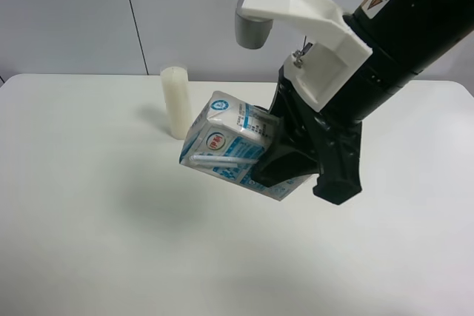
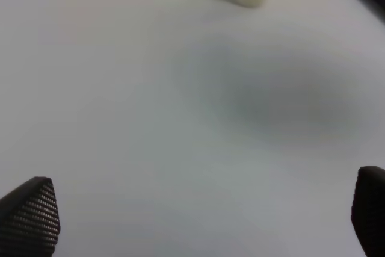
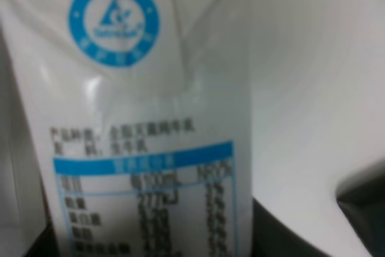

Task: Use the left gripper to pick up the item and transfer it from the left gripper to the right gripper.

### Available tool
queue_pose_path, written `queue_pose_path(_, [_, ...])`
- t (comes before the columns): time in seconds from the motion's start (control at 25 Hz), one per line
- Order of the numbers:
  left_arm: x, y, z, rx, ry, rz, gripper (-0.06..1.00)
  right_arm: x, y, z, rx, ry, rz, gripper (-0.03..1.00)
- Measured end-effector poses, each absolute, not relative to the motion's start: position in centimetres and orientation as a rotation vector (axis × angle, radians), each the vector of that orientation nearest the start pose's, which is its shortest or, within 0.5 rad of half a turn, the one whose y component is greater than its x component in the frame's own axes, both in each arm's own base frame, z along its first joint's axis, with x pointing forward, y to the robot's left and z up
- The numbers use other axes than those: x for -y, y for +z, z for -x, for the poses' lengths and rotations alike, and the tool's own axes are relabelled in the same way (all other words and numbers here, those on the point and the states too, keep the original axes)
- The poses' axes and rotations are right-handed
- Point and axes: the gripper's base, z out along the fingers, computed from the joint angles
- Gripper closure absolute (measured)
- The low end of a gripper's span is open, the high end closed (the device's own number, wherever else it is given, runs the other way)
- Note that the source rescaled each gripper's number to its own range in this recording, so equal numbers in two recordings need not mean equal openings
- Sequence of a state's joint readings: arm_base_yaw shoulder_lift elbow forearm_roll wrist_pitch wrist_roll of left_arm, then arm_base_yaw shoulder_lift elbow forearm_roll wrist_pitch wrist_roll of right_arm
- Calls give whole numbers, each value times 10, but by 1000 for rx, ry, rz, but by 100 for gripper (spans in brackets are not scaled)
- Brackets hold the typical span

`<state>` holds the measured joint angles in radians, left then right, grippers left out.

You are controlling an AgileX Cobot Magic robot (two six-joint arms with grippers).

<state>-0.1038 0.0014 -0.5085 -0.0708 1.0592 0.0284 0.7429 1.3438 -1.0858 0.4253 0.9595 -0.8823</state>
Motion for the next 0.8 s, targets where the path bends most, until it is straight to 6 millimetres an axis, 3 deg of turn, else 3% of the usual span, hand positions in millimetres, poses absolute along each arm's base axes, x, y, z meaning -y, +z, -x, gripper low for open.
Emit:
queue_pose_path(0.36, [6, 280, 7, -2026, -43, 5, -5, -197, 308, -183, -2199, 433, 1486, 97])
queue_pose_path(0.6, [6, 280, 7, -2026, -42, 7, -5, -183, 304, -189, -2412, 259, 1269, 97])
queue_pose_path(0.8, [6, 280, 7, -2026, -42, 7, -5, -162, 301, -200, -2559, 260, 1134, 97])
